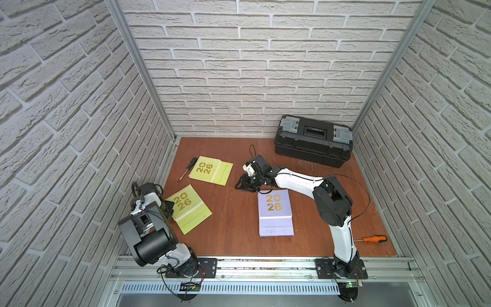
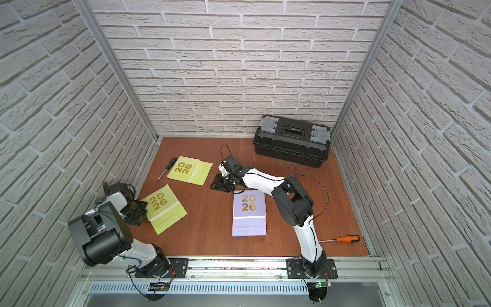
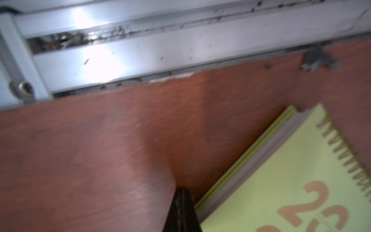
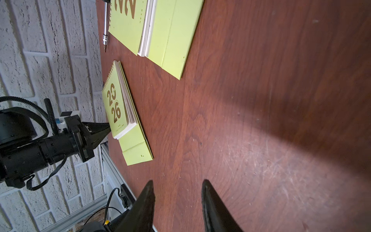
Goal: Stack the calendars
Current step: Pick up the calendar at the center of the board.
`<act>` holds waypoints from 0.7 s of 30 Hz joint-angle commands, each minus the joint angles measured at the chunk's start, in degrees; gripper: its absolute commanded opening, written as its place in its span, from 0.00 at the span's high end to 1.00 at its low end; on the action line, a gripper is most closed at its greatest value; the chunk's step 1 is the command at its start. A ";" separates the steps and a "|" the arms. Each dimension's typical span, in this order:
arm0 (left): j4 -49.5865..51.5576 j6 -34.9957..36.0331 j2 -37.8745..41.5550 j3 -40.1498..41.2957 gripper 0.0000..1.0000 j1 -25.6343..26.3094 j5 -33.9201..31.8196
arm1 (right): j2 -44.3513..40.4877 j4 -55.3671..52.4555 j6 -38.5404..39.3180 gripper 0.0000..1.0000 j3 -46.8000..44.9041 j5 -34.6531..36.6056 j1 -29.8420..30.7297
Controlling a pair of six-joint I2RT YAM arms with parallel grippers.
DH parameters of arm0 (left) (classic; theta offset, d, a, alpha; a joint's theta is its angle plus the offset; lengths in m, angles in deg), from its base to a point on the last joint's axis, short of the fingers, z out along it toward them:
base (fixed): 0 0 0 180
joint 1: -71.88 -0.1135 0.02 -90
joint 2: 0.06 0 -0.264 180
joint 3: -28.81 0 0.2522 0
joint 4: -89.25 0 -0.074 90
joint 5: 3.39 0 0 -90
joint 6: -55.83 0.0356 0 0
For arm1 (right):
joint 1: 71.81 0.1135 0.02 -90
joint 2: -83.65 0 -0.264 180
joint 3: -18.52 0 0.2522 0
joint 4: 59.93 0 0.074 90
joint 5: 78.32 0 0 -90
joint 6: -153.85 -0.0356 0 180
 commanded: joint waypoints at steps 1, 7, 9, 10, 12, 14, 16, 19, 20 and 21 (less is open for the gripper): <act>-3.17 1.50 -2.47 -0.61 1.00 -0.28 1.80 | -2.45 0.36 -0.25 0.59 1.92 0.38 0.63; -4.80 2.93 -8.44 -4.21 1.00 -0.24 5.71 | 3.13 2.03 -1.28 0.55 5.92 0.72 2.85; -5.41 3.18 -9.57 -4.95 1.00 -0.12 6.66 | 5.81 2.47 -1.98 0.52 8.55 0.86 3.87; -5.70 3.46 -10.07 -5.24 1.00 -0.03 7.03 | 7.08 3.04 -2.60 0.52 9.97 0.72 4.37; -6.04 4.11 -10.77 -5.87 1.00 0.21 7.96 | 9.61 3.80 -3.58 0.49 12.42 0.74 5.39; -6.26 4.73 -11.37 -6.36 1.00 1.03 8.69 | 11.83 4.39 -4.26 0.45 14.77 1.32 6.21; -6.88 5.05 -12.30 -6.74 1.00 2.18 10.23 | 14.09 5.50 -5.32 0.43 16.64 1.70 6.94; -7.97 4.78 -13.55 -6.62 1.00 3.72 12.28 | 15.93 7.42 -7.20 0.40 17.38 2.12 7.45; -8.39 4.69 -13.64 -6.58 1.00 4.37 12.56 | 16.28 7.69 -7.51 0.39 17.40 2.26 7.56; -8.56 4.75 -13.81 -6.70 1.00 5.04 12.78 | 16.49 7.76 -7.52 0.38 17.25 2.49 7.66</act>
